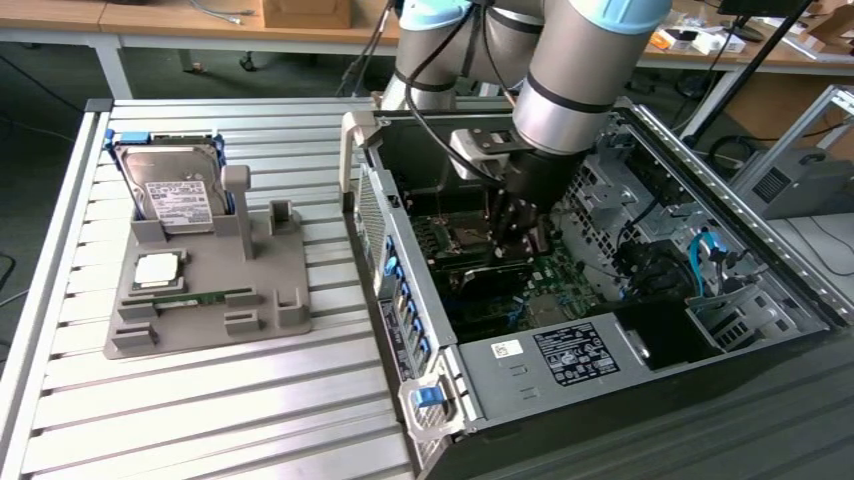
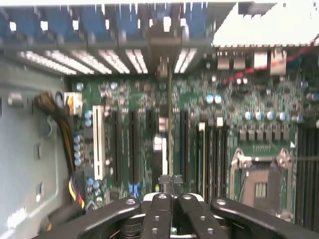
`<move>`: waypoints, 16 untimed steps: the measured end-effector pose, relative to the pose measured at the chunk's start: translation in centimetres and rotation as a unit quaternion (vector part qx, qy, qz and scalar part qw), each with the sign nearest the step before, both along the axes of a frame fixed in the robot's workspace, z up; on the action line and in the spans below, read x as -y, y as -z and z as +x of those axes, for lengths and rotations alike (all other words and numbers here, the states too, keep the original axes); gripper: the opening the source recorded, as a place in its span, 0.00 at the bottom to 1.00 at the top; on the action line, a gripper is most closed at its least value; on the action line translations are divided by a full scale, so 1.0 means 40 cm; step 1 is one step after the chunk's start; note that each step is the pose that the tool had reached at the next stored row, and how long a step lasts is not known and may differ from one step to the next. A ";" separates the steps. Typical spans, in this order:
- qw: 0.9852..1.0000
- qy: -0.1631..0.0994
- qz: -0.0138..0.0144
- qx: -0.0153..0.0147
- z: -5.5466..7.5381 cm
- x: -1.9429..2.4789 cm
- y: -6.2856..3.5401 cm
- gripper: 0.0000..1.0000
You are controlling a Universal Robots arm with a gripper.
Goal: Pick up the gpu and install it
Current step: 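Press down on the gpu until it lock into place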
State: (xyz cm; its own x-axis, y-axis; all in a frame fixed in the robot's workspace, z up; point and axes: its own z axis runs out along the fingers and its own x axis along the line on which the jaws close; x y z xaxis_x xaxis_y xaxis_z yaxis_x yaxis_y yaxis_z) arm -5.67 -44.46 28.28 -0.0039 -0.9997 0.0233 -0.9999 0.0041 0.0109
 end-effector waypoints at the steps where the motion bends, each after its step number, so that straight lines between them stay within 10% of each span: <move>1: 1.000 0.000 0.000 0.000 -0.016 0.000 0.000 0.11; 6: 1.000 0.000 0.000 0.001 -0.088 0.000 0.003 0.11; 16: 1.000 0.000 0.000 0.001 -0.112 0.001 0.009 0.11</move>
